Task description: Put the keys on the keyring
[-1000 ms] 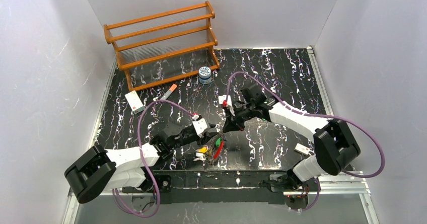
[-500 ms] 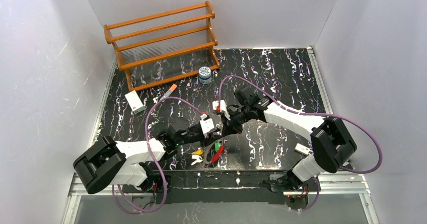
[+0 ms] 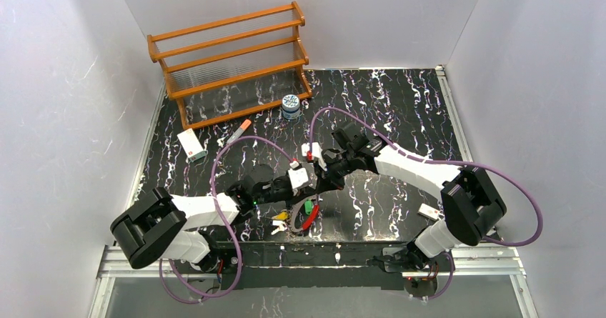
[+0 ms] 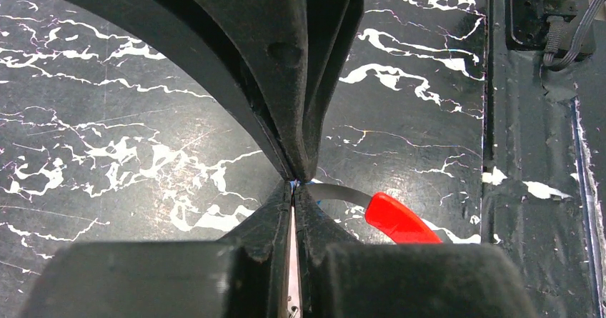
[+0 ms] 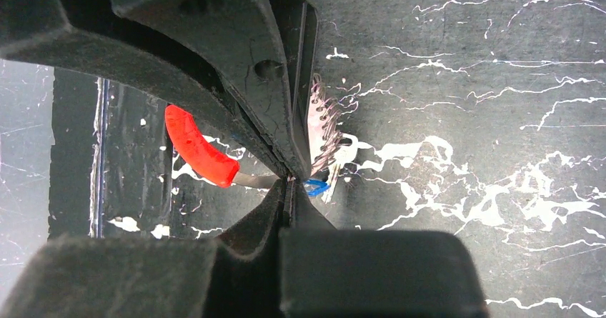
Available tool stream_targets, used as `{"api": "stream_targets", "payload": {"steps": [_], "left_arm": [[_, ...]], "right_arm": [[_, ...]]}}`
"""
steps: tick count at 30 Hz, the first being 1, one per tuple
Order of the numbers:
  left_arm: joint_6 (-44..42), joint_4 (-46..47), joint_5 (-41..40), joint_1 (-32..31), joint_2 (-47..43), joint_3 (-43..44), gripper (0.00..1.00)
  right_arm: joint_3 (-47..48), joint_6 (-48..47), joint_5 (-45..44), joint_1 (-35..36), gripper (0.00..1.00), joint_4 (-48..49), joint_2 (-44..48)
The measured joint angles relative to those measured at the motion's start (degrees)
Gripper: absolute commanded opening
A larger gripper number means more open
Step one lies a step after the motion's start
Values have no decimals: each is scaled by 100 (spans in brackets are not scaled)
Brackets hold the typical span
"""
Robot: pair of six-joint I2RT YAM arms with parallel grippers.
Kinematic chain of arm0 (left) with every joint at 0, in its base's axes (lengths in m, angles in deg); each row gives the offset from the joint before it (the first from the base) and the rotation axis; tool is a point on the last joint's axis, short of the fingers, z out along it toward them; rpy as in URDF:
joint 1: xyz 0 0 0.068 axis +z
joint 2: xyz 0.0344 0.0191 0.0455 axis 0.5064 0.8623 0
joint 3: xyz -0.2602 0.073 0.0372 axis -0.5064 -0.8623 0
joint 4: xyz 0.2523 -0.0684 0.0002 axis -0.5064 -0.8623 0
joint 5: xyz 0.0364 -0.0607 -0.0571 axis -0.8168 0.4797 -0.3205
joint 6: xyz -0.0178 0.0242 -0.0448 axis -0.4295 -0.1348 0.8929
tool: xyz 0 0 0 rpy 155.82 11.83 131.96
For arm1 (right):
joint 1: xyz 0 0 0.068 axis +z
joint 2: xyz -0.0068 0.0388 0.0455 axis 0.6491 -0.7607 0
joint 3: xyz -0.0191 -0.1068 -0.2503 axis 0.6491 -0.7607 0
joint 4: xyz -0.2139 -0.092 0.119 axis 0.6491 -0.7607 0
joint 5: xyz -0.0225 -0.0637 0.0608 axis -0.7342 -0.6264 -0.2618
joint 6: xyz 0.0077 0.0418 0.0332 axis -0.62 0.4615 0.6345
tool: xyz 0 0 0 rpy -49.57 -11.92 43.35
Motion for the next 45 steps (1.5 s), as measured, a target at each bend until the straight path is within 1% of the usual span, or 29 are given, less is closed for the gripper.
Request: {"api": "stream_targets", "payload": {"steps": [3, 4, 5, 9, 10, 12, 14, 15, 18, 22, 24, 28, 35, 37, 41, 45], "left_arm": [[0, -35, 2, 0, 0, 13, 0], [2, -35, -2, 0, 0, 13, 0], [4, -35, -7, 0, 0, 13, 0], [87, -55, -76, 4, -46, 9, 0], [109, -46, -87, 2, -66, 2, 0], [245, -4, -122, -2, -146, -35, 0], [413, 151, -173, -2, -225, -127, 0], [507, 249, -219, -2, -254, -181, 0], [791, 610, -358, -2, -284, -341, 0], [1123, 1150, -533, -2, -289, -562, 0], [1255, 1447, -601, -2, -295, -675, 0], [1478, 2094, -745, -2, -310, -938, 0], [1668, 2640, -872, -2, -319, -1073, 0], [1696, 2697, -892, -2, -337, -1080, 0], [1716, 2798, -916, -2, -369, -1126, 0], [1731, 2800, -946, -2, -391, -1167, 0]], "right_arm": [[0, 48, -33, 0, 1, 4, 2], [0, 96, -48, 0, 3, 13, 2], [0, 142, -66, 0, 9, 26, 2], [-26, 442, -138, -24, 40, 186, 52], [-46, 542, -144, -44, 46, 293, 92], [-195, 741, -144, -114, 56, 695, 267], [-463, 977, -118, -238, 61, 1161, 544], [-629, 1108, -85, -306, 61, 1423, 697], [-1150, 1537, 72, -505, 61, 2194, 1078], [-1834, 2127, 481, -767, 56, 3143, 1364], [-2044, 2332, 684, -846, 53, 3482, 1401], [-2251, 2557, 994, -881, 49, 3952, 1453], [-2277, 2682, 1276, -881, 32, 4315, 1384], [-2275, 2695, 1340, -881, 29, 4328, 1274], [-2275, 2708, 1449, -881, 19, 4360, 1019], [-2275, 2747, 1495, -881, 11, 4369, 929]]}}
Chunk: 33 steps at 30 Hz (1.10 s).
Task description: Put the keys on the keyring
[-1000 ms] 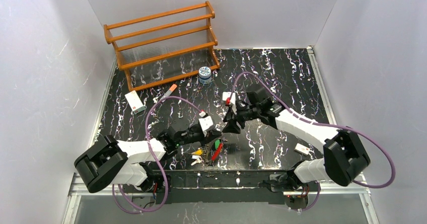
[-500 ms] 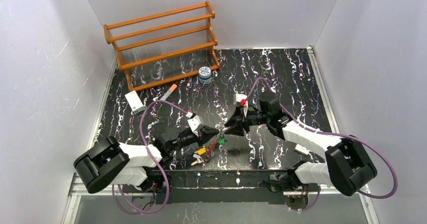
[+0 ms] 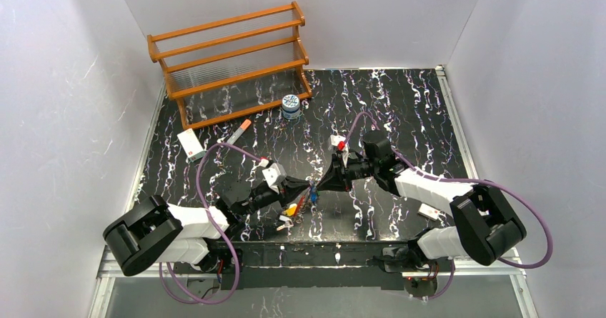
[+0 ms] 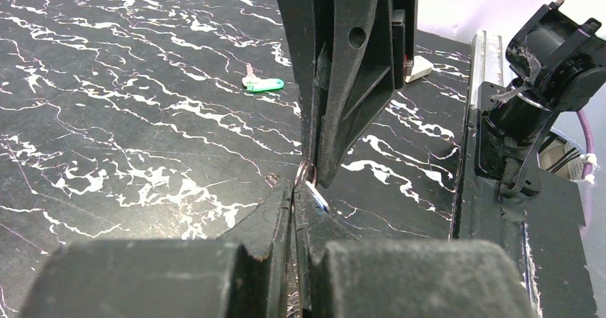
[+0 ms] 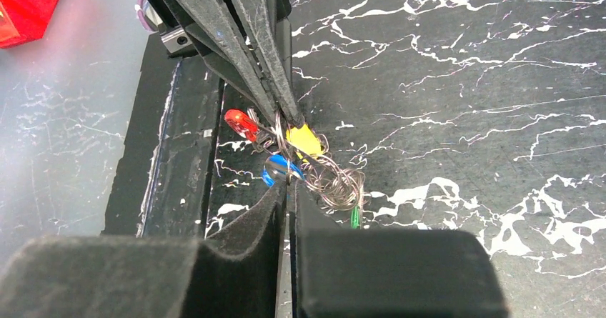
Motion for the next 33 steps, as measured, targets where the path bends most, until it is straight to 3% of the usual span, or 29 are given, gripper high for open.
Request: {"api": "stream_targets", "payload": {"steps": [4, 9, 13, 15, 18, 21, 33], "left_arm": [[9, 11, -33, 0, -2, -2, 0], [11, 35, -55, 0, -2, -11, 0], [11, 35, -57, 0, -2, -11, 0], [9, 37, -57, 0, -2, -13, 0], [11, 35, -57, 0, -2, -13, 0], [11, 35, -55, 0, -2, -13, 0], [11, 26, -55, 0, -2, -22, 0]], "right_arm": [[0, 50, 48, 0, 11, 57, 0], [0, 107, 120, 0, 42, 116, 0], [-9, 157, 144, 0, 48, 304, 61], [-13, 205, 144, 0, 42, 420, 105], [-13, 243, 149, 0, 19, 568, 107], [-7, 293, 205, 0, 1, 640, 26], [24, 199, 258, -11, 1, 485, -195]]}}
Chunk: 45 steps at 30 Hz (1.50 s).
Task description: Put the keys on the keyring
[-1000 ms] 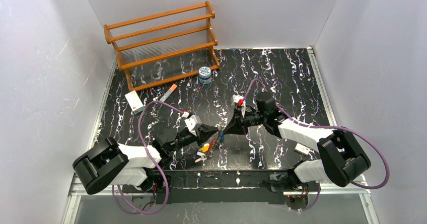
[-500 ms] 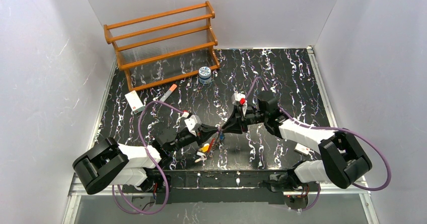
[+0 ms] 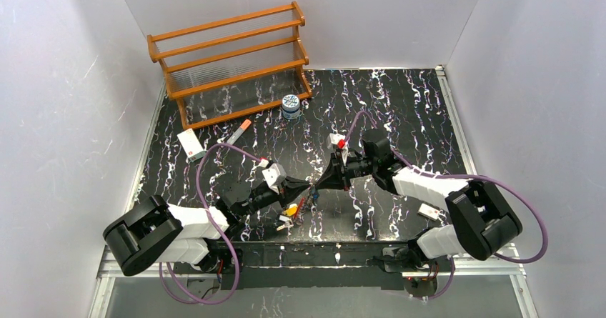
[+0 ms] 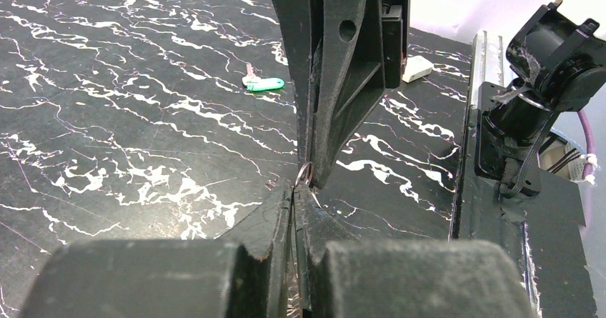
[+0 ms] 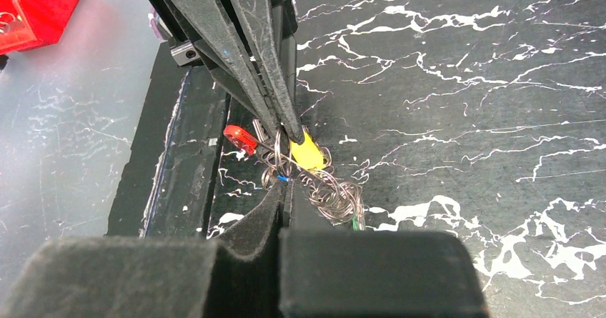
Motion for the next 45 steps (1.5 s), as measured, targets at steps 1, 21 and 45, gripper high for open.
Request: {"api": "stream_targets", "payload": {"steps": [1, 21, 45], "left_arm": [[0, 0, -2, 0, 0, 0, 0], [20, 13, -15, 0, 2, -44, 0], [17, 101, 7, 0, 15, -42, 0]], "right_arm": [[4, -4, 7, 0, 1, -2, -22], [269, -199, -496, 229, 30, -442, -275], [-68, -286, -883, 243, 33, -258, 549]]}}
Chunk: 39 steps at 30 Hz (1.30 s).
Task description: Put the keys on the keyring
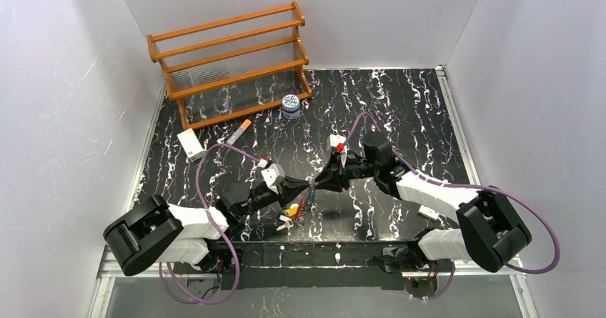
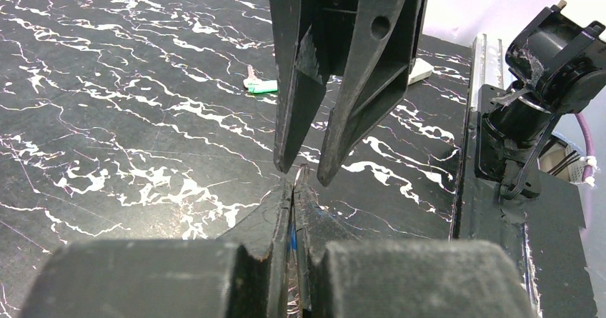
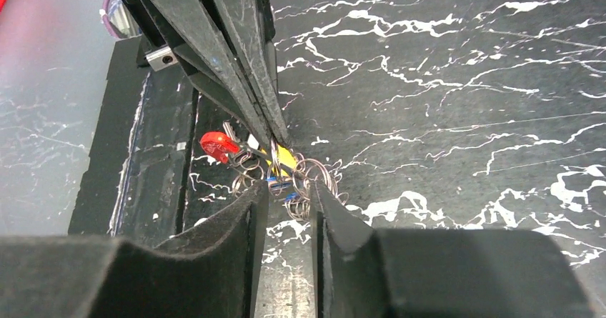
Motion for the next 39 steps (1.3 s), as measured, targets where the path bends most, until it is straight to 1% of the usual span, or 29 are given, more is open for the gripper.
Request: {"api": "stream_targets", "payload": {"steps": [3, 5, 8, 12, 15, 16, 17, 21, 22, 26, 31, 32, 33, 34, 35, 37, 39], "left_arm": [[0, 0, 2, 0, 0, 0, 0], [0, 0, 0, 0, 0, 0, 0], [-2, 2, 0, 0, 0, 0, 0], [-2, 2, 0, 0, 0, 0, 0], [-2, 2, 0, 0, 13, 0, 0], [-2, 4, 0, 0, 26, 0, 0], [-2, 7, 0, 0, 37, 0, 0], [-2, 13, 2, 0, 74, 0, 0], [-2, 13, 2, 0, 74, 0, 0], [-4, 13, -2, 0, 74, 0, 0], [-7, 13, -2, 0, 74, 0, 0], [-4, 15, -2, 0, 79, 0, 1], [-4, 15, 0, 0, 81, 0, 5], [-7, 22, 0, 0, 85, 0, 12], [-15, 24, 0, 0, 87, 0, 22], [-7, 46, 15, 0, 96, 2, 37], [-42, 59, 20, 0, 96, 4, 47]], "right_arm": [[46, 2, 98, 0, 26, -9, -151], [114, 7, 144, 0, 24, -13, -219], [221, 22, 238, 0, 24, -13, -273], [262, 46, 343, 2, 36, 26, -286], [262, 70, 385, 2, 37, 61, -286], [262, 72, 389, 2, 36, 87, -286], [262, 76, 391, 2, 32, 109, -286], [262, 114, 404, 2, 5, 153, -286], [262, 101, 407, 2, 1, 151, -286], [319, 66, 448, 4, 1, 57, -321], [507, -225, 461, 7, 1, -378, -345], [557, -319, 457, 7, 1, -516, -345], [629, -433, 444, 13, 1, -697, -345], [682, -514, 422, 22, 1, -833, -345], [748, -621, 398, 35, 1, -999, -345], [874, -857, 278, 42, 1, -1388, -350], [949, -1043, 144, 37, 1, -1733, -361]]}}
